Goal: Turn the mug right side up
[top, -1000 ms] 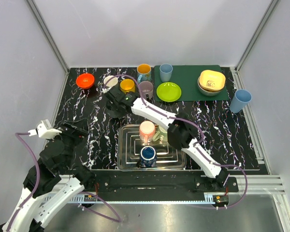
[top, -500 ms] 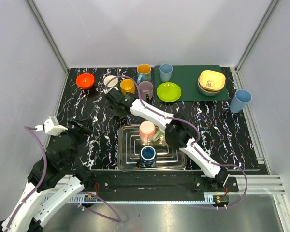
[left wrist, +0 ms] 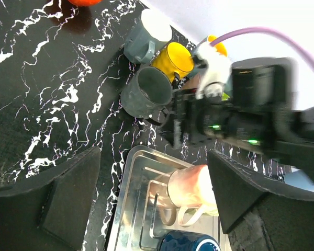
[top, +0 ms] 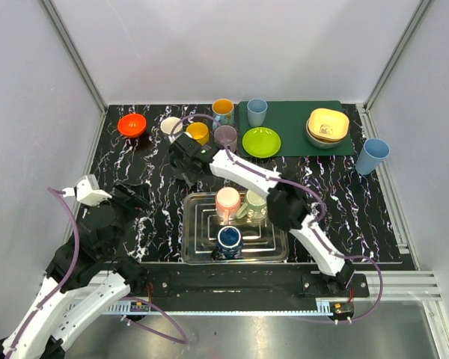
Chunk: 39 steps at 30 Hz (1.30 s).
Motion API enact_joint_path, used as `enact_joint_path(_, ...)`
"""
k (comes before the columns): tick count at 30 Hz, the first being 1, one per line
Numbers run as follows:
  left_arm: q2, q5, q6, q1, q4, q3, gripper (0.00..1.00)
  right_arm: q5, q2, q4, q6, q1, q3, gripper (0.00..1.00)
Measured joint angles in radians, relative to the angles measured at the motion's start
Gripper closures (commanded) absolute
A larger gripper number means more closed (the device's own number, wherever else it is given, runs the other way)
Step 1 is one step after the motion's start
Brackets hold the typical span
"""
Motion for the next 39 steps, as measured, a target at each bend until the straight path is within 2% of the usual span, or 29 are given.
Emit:
enact_joint_path(5,0.026,0.067,0.05,0.0,0.047,-0.029,0.16,0.006,-0.349,0.021,0.021,0.012,-0.206,0.3)
enact_joint_path(8,0.092,0.186,0.085,0.0,0.111,-0.081,0.21,0.051,-0.649,0.065,0.03,0.021,-0.326,0.29)
enact_joint_path(11,0.204,0.378,0.144,-0.006,0.206,-0.153,0.25,0.112,-0.952,0.126,0.044,0.024,-0.489,0.29)
enact_joint_path(14,0.359,0.544,0.221,-0.076,0.245,-0.177,0.25,0.176,-1.18,0.15,0.066,0.024,-0.671,0.29)
enact_joint_path(16,0.447,0.588,0.27,-0.166,0.246,-0.171,0.24,0.206,-1.265,0.155,0.082,0.024,-0.78,0.29)
enact_joint_path(20,0.554,0.637,0.362,-0.336,0.221,-0.128,0.23,0.232,-1.302,0.14,0.104,0.024,-0.934,0.28)
enact_joint_path(24,0.671,0.644,0.435,-0.408,0.218,-0.056,0.25,0.236,-1.297,0.111,0.111,0.024,-1.001,0.28)
enact_joint_path(30,0.826,0.674,0.499,-0.428,0.214,-0.021,0.27,0.241,-1.341,0.112,0.115,0.024,-1.016,0.28)
enact_joint_path(39,0.865,0.719,0.55,-0.428,0.186,-0.005,0.28,0.253,-1.366,0.114,0.116,0.024,-1.041,0.28)
